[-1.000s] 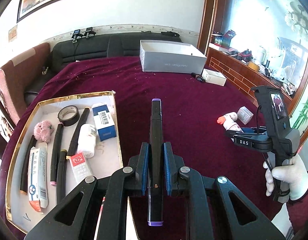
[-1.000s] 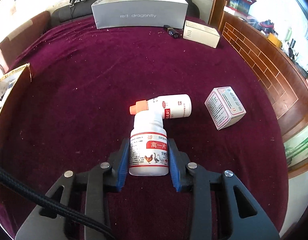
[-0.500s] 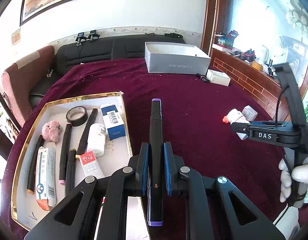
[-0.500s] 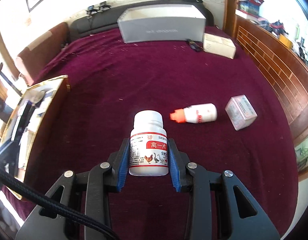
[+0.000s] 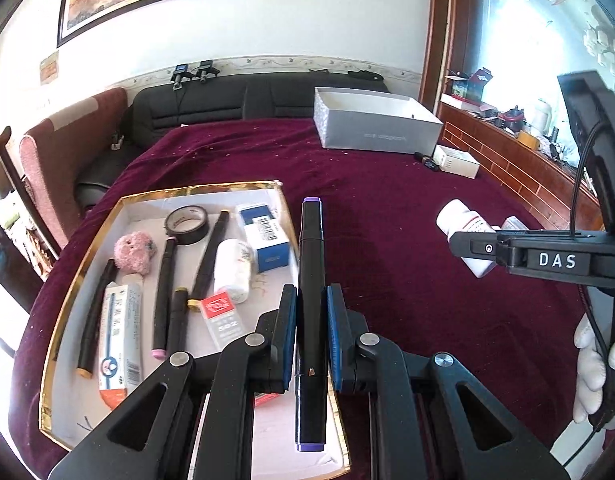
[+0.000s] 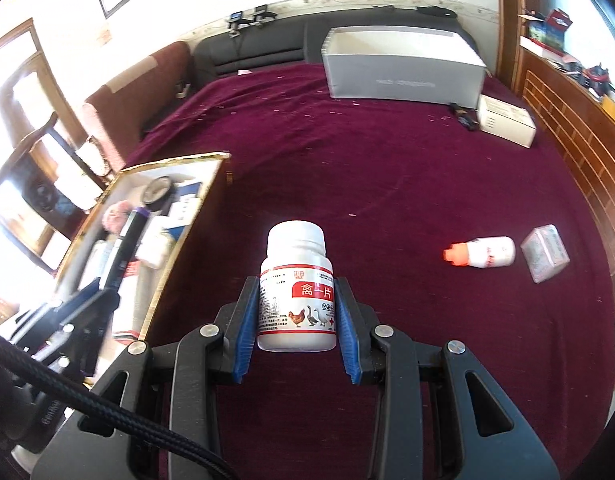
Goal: Organize objects
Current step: 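Carry the pill bottle and purple-capped marker over the tray, then lower the pill bottle and marker into the tray and open both grippers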
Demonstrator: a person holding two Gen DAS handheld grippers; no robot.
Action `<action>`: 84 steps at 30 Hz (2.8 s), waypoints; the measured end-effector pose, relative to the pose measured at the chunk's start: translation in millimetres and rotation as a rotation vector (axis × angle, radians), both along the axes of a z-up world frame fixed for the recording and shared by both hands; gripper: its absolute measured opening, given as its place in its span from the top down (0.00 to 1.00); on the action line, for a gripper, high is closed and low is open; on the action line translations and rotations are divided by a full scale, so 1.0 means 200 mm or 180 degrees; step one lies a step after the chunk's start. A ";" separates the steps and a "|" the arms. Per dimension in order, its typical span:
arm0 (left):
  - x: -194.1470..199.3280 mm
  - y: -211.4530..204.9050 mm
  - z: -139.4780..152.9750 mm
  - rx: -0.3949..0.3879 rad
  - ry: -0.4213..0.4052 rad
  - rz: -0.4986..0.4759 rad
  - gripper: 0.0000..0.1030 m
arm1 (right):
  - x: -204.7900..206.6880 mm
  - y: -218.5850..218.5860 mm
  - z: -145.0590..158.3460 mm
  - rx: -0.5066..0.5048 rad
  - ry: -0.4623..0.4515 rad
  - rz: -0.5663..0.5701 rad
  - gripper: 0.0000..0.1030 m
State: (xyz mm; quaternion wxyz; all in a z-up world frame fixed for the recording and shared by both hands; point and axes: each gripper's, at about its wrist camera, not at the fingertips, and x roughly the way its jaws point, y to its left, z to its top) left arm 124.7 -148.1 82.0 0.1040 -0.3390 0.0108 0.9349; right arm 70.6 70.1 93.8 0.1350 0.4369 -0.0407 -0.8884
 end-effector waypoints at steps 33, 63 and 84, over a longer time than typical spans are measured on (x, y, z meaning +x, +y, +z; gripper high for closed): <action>0.06 -0.41 -0.09 0.0119 -0.0066 0.0392 0.88 | 0.05 -0.61 -0.03 0.0090 -0.0093 0.0719 0.67; 0.01 -0.52 -0.26 0.0353 -0.0587 0.0379 0.88 | -0.04 -0.81 -0.23 0.0433 -0.0314 0.0893 0.67; -0.02 -0.51 -0.28 0.0415 -0.0686 0.0475 0.82 | -0.08 -0.85 -0.24 0.0438 -0.0555 0.0829 0.65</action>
